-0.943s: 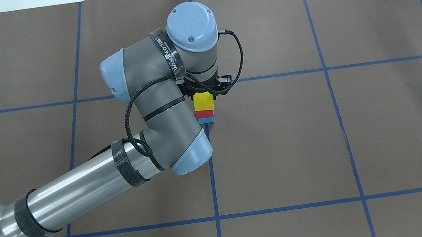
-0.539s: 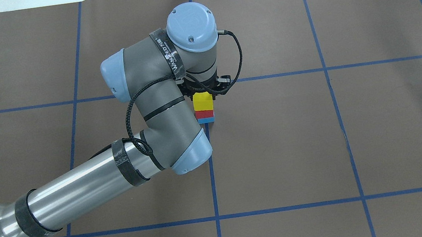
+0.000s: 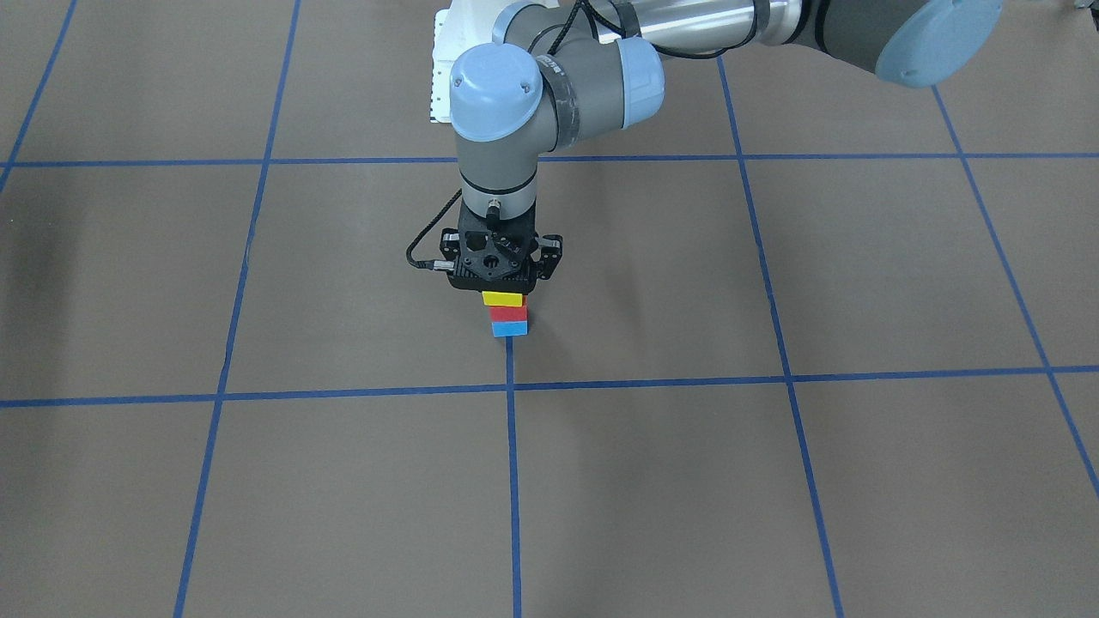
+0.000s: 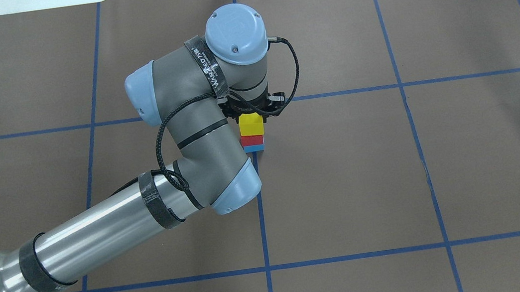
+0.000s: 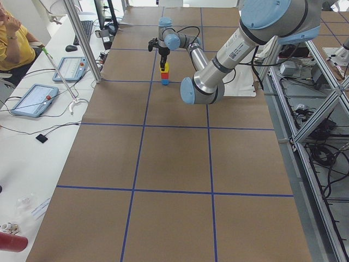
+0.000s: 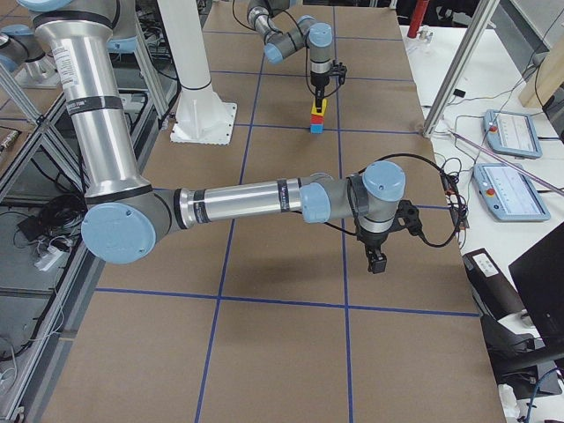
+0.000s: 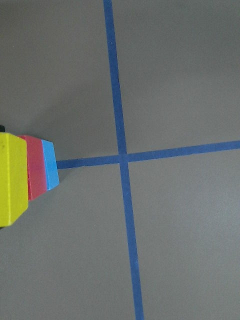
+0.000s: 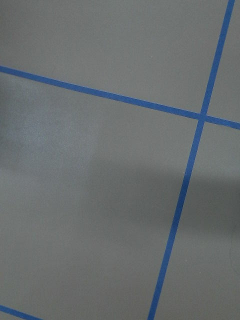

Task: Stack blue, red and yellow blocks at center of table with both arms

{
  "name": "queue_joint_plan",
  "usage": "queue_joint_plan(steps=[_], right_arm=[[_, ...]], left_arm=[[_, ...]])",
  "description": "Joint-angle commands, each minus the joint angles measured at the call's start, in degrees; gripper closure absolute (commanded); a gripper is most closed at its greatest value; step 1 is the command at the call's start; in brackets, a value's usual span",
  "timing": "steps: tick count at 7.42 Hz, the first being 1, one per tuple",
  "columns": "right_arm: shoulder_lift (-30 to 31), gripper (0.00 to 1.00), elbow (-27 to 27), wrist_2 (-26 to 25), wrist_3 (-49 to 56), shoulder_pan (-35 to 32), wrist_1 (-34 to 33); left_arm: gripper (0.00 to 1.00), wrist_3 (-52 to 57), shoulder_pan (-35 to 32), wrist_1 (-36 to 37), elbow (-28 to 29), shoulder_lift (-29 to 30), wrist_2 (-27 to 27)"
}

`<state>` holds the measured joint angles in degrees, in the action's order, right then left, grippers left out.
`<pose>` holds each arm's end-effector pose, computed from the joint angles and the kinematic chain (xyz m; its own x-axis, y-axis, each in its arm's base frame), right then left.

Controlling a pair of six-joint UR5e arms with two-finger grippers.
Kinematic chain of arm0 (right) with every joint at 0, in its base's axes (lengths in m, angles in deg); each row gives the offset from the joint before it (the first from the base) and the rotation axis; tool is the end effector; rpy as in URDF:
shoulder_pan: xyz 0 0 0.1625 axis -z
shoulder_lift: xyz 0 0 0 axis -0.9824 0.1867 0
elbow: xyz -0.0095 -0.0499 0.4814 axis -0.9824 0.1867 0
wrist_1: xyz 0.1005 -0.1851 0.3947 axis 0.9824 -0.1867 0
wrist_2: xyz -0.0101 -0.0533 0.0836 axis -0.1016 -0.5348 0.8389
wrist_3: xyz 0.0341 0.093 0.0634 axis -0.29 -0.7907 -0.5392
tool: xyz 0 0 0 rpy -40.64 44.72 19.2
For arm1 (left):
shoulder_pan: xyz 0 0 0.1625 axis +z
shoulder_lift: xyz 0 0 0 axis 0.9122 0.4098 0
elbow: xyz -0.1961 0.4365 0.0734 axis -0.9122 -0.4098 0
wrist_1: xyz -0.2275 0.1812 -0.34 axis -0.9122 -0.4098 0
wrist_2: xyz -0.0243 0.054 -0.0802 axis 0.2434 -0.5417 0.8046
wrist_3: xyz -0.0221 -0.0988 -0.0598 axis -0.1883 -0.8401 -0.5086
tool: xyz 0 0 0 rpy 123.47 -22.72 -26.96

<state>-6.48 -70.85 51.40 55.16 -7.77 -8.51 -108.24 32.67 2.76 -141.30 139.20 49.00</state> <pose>0.0188 -0.6425 0.6257 0.7124 -0.2392 0.6598 0.0958 0.9645 0.2463 0.6560 -0.5442 0.1142 0.6904 0.1047 -0.7158 0.0034 0.9890 0.1480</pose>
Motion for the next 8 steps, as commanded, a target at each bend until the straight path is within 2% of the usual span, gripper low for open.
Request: queue_joint_plan(steps=[1,4,5,6,8], right_arm=[[-0.06,0.00,0.00,0.00,-0.07,0.00,0.00],[-0.32,0.00,0.17,0.00,-0.07,0.00,0.00],[-0.24,0.00,0.26,0.00,0.02,0.00,0.00],[0.28,0.00,0.18,0.09,0.54,-0.09,0.00],[3.17,0.00,0.00,-0.09,0.81,-0.79,0.00]], left_arm=[[0.08,-0.09,-0.09,0.02,0.03,-0.09,0.00],[0.00,0.00,-1.40,0.80,-1.19,-0.26,0.43],[0.00,0.08,-3.93,2.11,-4.33,-1.57,2.00],[0.00,4.96,-7.09,5.69,-10.98,-5.58,5.15],[0.00,23.54,-15.86,17.10,-29.50,-18.66,6.76]])
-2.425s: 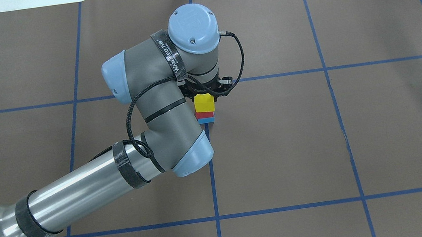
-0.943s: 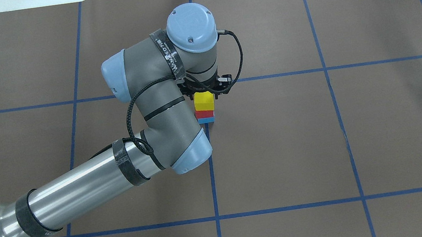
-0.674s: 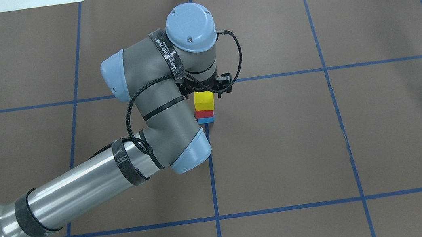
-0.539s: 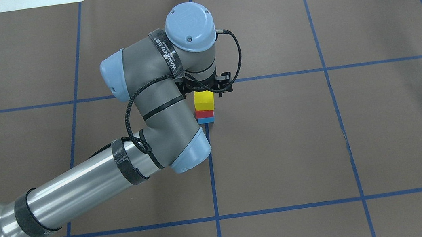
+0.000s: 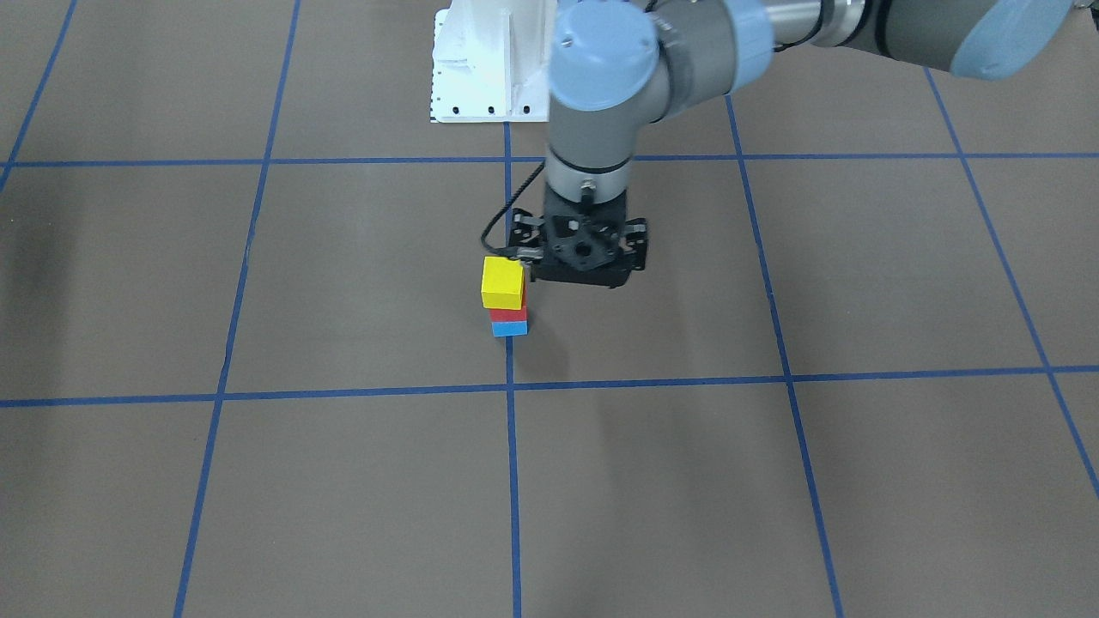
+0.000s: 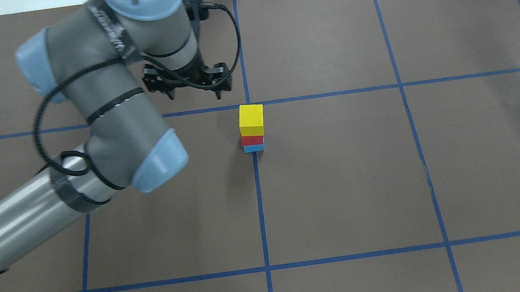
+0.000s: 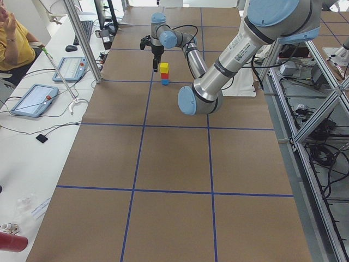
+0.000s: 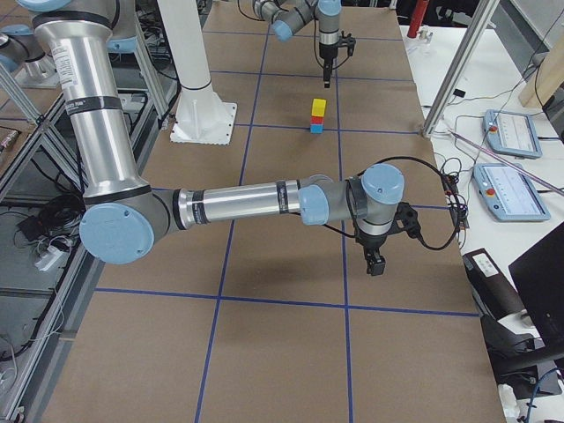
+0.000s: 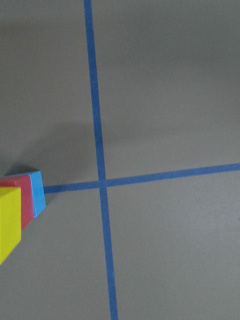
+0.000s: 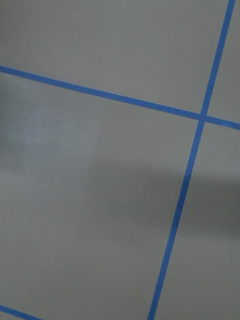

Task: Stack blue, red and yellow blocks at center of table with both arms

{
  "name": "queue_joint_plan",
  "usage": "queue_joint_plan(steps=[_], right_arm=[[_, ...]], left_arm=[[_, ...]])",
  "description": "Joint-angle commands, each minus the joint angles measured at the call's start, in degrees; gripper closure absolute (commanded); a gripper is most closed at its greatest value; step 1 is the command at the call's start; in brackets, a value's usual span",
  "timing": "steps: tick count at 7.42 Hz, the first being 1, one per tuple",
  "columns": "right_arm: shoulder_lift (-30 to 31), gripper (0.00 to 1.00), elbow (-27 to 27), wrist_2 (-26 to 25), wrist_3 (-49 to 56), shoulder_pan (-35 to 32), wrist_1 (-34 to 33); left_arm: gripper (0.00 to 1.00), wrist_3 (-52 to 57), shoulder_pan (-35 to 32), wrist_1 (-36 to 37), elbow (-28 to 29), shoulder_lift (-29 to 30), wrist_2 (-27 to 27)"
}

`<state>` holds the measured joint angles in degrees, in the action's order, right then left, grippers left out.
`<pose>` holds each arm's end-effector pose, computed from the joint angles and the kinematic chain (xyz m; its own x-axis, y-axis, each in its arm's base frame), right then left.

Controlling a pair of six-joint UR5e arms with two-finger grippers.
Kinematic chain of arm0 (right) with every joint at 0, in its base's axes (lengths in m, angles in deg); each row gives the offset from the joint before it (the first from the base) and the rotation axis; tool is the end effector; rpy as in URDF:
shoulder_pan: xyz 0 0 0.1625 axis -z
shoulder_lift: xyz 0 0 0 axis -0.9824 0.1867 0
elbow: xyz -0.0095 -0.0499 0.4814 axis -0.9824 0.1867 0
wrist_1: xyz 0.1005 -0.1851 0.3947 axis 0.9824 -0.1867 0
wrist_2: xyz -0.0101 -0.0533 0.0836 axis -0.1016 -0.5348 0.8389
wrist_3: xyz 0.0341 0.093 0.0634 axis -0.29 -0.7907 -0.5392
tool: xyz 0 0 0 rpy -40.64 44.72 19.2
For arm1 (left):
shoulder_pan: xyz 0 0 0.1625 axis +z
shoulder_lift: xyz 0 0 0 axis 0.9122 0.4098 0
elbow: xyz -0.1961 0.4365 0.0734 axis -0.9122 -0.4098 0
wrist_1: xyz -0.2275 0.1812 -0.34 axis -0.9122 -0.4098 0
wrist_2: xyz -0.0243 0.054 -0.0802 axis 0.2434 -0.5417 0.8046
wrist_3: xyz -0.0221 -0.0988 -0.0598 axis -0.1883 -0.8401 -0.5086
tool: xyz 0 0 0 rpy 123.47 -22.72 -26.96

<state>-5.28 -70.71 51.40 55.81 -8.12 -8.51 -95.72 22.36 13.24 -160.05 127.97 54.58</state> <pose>0.0232 -0.6325 0.6403 0.7134 -0.2304 0.6618 0.0982 0.9680 0.2311 0.4790 -0.5727 0.1590 0.7003 0.1783 -0.6912 -0.0360 0.9759 0.2153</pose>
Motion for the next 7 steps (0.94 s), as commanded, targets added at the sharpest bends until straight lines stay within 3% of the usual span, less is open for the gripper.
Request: queue_joint_plan(steps=[1,2,3,5,6,7], right_arm=[[3.55,0.00,-0.31,-0.87,0.16,-0.79,0.00],[5.57,0.00,-1.01,-3.84,0.34,-1.66,0.09],[6.72,0.00,-1.63,-6.92,0.60,-1.85,0.09],[7.87,0.00,-1.90,-6.34,5.94,-5.26,-0.79],[7.96,0.00,-1.81,-6.16,6.23,-6.06,-0.88],[7.88,0.00,-1.20,-6.24,6.23,-6.07,-0.88]], left_arm=[[0.00,21.21,-11.68,7.63,-14.84,-13.75,5.80],[0.00,31.93,-19.14,7.56,-15.23,-18.86,10.28],[0.00,44.65,-26.00,7.64,-14.71,-23.35,10.94],[0.00,61.23,-39.20,6.08,-9.37,-32.74,16.70],[0.00,66.00,-40.39,0.76,-7.08,-39.76,16.57],[0.00,62.57,-41.18,-3.65,-2.71,-42.27,16.65]])
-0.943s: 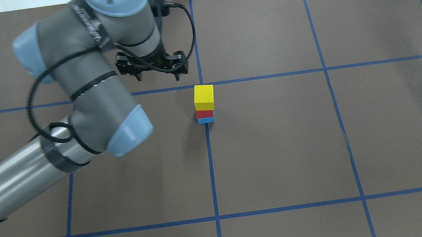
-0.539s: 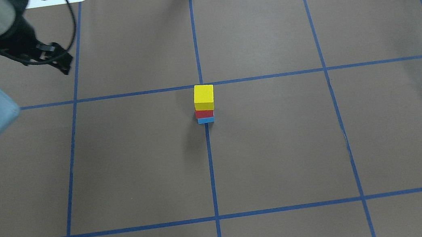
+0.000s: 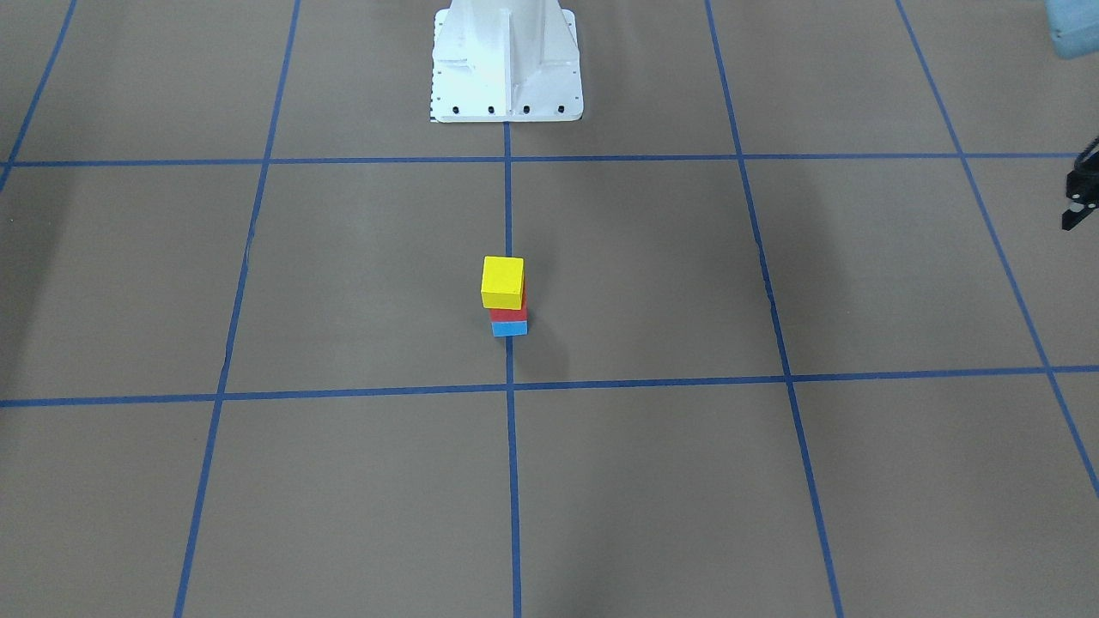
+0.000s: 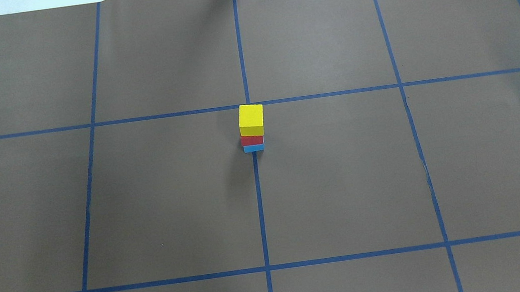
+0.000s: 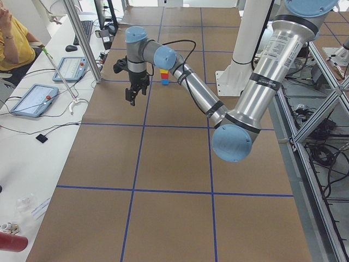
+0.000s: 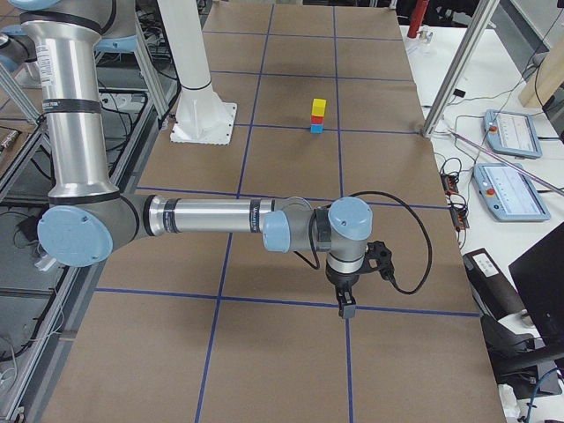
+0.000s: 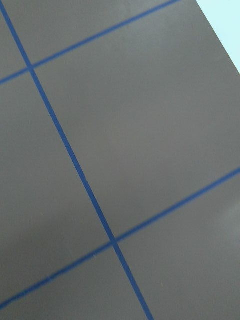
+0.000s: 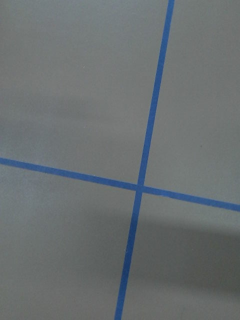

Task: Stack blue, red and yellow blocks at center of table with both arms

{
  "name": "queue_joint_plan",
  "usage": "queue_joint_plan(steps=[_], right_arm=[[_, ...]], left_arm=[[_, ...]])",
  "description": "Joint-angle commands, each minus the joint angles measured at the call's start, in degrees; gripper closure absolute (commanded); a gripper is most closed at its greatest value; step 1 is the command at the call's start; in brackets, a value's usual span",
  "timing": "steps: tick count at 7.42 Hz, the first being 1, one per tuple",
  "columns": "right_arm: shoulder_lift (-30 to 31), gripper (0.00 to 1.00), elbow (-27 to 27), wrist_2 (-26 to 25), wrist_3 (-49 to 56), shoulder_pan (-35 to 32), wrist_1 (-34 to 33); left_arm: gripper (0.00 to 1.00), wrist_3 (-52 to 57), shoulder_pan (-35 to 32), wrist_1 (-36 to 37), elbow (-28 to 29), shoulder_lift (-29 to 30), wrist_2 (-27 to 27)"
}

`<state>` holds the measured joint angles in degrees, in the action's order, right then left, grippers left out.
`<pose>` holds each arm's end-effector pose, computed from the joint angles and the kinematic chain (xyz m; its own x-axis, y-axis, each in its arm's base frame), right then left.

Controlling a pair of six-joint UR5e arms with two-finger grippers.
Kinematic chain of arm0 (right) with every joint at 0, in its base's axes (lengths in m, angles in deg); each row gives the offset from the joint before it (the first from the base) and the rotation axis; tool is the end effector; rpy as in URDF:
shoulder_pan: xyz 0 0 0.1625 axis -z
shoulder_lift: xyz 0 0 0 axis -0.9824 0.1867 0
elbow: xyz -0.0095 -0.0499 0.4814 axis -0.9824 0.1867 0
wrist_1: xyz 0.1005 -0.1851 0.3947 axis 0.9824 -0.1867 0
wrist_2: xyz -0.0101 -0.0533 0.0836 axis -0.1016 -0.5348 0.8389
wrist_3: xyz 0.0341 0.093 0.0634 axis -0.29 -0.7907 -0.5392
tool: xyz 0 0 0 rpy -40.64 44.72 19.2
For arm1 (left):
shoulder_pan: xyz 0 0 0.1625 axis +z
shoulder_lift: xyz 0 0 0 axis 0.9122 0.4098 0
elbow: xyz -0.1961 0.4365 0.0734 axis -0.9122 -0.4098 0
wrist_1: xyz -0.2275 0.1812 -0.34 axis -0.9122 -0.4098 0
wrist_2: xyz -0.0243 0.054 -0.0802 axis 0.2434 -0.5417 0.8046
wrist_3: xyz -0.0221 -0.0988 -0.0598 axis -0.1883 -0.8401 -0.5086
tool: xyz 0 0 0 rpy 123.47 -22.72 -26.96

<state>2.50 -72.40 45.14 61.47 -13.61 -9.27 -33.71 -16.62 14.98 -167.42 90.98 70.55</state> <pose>0.0900 -0.5580 0.7153 0.7936 -0.1698 0.5843 0.0880 0.9822 0.1659 0.0185 -0.5830 0.5272 0.6982 0.4364 -0.5675 -0.3051 0.8985 0.3156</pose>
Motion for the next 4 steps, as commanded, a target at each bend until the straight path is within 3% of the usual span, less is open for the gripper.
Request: queue_joint_plan(steps=[1,4], right_arm=[[0.10,0.00,0.15,0.02,0.66,-0.58,0.41],[0.19,0.00,1.29,0.11,-0.04,-0.49,-0.12]], left_arm=[[0.00,-3.13,-4.56,-12.39,6.36,-8.87,0.60],[0.00,-12.82,-5.99,-23.25,6.55,-18.82,1.21]])
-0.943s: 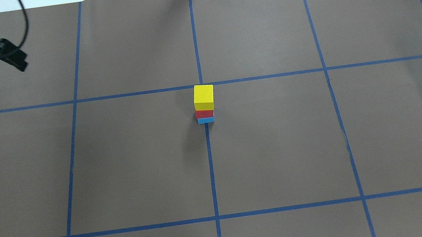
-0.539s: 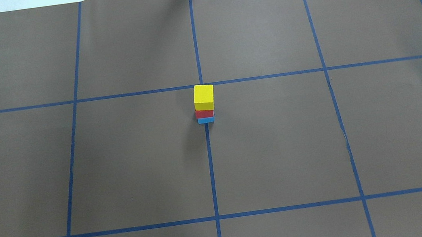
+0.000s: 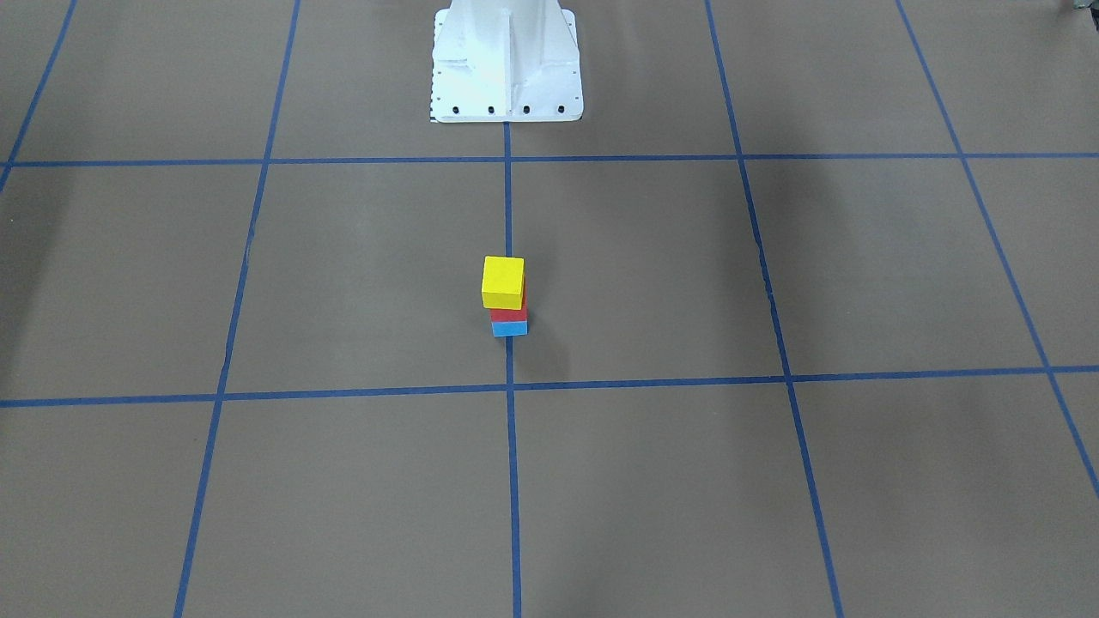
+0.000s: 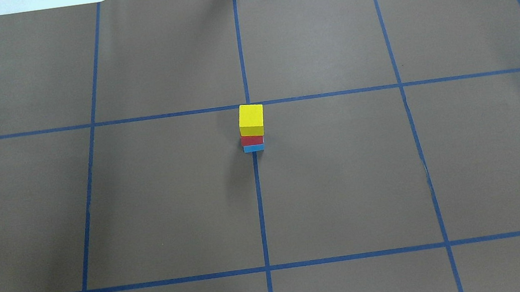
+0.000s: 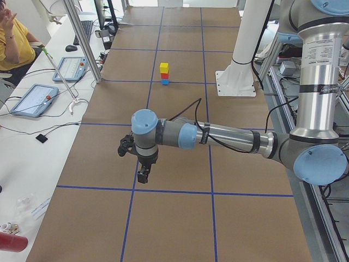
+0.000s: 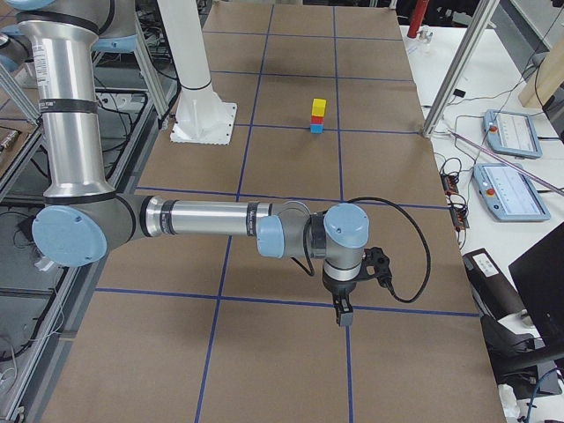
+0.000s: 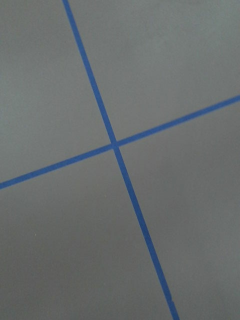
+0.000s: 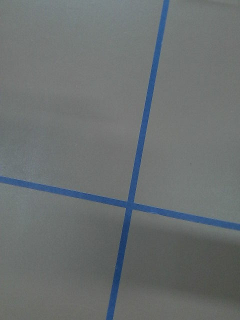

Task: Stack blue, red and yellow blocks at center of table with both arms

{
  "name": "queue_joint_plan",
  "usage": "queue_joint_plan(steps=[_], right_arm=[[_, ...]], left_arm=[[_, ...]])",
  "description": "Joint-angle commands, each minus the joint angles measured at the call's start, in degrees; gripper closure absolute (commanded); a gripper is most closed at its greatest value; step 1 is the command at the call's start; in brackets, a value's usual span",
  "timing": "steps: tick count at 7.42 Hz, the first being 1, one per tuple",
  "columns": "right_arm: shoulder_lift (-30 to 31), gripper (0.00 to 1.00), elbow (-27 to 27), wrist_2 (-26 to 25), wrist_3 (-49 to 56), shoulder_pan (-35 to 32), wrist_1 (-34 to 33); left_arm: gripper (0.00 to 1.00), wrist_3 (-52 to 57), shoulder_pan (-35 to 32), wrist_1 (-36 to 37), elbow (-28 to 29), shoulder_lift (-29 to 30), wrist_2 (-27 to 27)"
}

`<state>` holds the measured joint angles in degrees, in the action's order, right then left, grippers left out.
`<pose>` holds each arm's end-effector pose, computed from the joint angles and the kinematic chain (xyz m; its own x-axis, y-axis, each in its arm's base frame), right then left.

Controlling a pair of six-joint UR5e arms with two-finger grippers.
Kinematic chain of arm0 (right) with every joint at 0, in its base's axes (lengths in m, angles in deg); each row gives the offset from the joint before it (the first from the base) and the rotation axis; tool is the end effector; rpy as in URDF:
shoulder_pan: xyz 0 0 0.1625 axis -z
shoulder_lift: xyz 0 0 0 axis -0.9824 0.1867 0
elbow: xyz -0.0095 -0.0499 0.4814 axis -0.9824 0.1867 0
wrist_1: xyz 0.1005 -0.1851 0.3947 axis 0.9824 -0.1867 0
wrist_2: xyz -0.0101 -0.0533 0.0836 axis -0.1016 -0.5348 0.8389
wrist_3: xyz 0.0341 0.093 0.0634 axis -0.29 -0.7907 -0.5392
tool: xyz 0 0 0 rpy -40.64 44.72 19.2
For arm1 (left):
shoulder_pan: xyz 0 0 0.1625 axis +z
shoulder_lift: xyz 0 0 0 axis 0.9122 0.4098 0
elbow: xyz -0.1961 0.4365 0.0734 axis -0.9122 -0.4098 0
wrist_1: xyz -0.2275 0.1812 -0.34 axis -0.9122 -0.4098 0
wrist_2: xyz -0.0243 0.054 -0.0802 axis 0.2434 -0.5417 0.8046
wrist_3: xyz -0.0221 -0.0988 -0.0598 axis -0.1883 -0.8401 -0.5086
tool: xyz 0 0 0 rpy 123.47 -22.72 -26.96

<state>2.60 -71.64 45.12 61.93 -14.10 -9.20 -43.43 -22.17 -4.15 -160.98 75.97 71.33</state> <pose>0.0947 -0.5554 0.7232 0.7941 -0.1628 0.5856 0.0859 0.9838 0.1571 -0.0399 -0.4935 0.6891 0.7553 0.1817 -0.6297 -0.0889 0.9803 0.1763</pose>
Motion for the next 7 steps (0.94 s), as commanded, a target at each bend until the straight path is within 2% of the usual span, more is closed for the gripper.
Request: queue_joint_plan(steps=[1,3,4,6,7], right_arm=[[-0.09,0.00,1.40,0.74,-0.86,0.09,0.25],[1.48,0.00,1.49,1.18,-0.77,0.09,1.56],[1.93,0.00,1.49,1.44,0.01,0.09,2.36],[2.72,0.00,1.66,0.84,0.11,0.18,2.19],[2.63,0.00,1.23,1.70,-0.50,0.27,2.19]], left_arm=[[0.00,-5.46,-0.44,-3.88,0.81,-4.00,0.35],[0.00,-5.75,-0.27,-3.53,1.77,-3.92,-0.26],[0.00,-5.84,-0.18,-4.57,5.52,-2.78,-0.09],[0.00,-5.31,-0.09,-4.93,5.21,-2.60,-0.09],[0.00,-5.40,0.00,-8.59,5.12,-2.42,-0.09]])
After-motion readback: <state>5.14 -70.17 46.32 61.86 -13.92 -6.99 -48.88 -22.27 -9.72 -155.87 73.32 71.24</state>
